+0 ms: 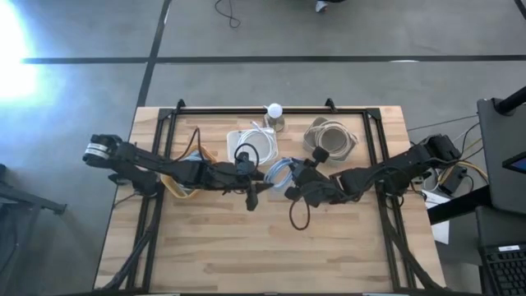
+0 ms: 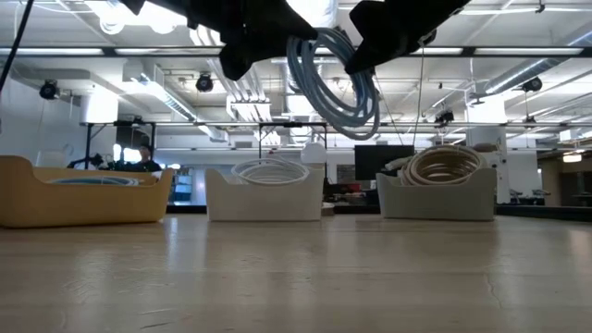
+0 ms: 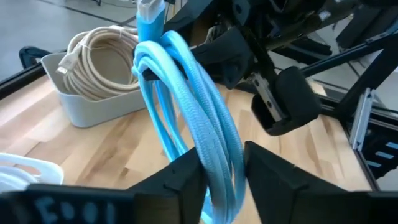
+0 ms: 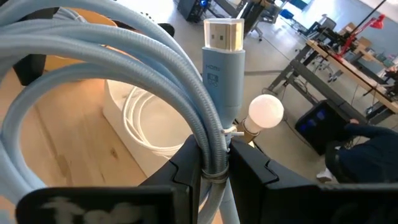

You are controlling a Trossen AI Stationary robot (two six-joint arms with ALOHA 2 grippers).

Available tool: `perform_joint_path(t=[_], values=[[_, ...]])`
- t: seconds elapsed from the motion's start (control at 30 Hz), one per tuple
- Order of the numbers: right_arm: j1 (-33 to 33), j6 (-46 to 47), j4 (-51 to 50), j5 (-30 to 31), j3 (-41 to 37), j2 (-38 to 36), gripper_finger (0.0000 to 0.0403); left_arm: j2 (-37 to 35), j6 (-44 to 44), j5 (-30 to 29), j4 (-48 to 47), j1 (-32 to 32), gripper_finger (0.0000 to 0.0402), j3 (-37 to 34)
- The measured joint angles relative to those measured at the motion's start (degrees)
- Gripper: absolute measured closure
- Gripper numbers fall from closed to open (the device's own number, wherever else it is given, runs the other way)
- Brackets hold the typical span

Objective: Sort HDMI cables
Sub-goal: Put the blue hdmi cable into the yellow bin

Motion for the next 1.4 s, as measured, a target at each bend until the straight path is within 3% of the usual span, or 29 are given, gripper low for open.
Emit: perform_joint_path(t=[0.27, 0.43, 0.77, 1.0, 1.4], values=[[0.1, 3.3, -1.0, -3.7, 0.0, 0.0, 0.0344, 0.0, -0.1, -1.0, -2.5, 0.0, 0.0356, 0.0], [0.1, 3.5, -2.8, -5.8, 0.0, 0.0, 0.0341, 0.1, -0.1, -1.3, -4.5, 0.1, 0.0391, 0.0], [0.6, 5.1, -3.9, -10.4, 0.0, -0.1, 0.0277, -1.6, -2.4, -1.2, -10.1, 0.2, 0.0387, 0.0], [0.9, 7.0, -2.5, -18.1, 0.1, -0.1, 0.0244, -9.4, -6.9, -1.9, -22.7, 0.3, 0.0391, 0.0], [0.9, 6.9, -2.0, -18.7, 0.0, -0.1, 0.0232, -21.0, -21.0, -5.1, -53.0, 0.1, 0.0390, 0.2]])
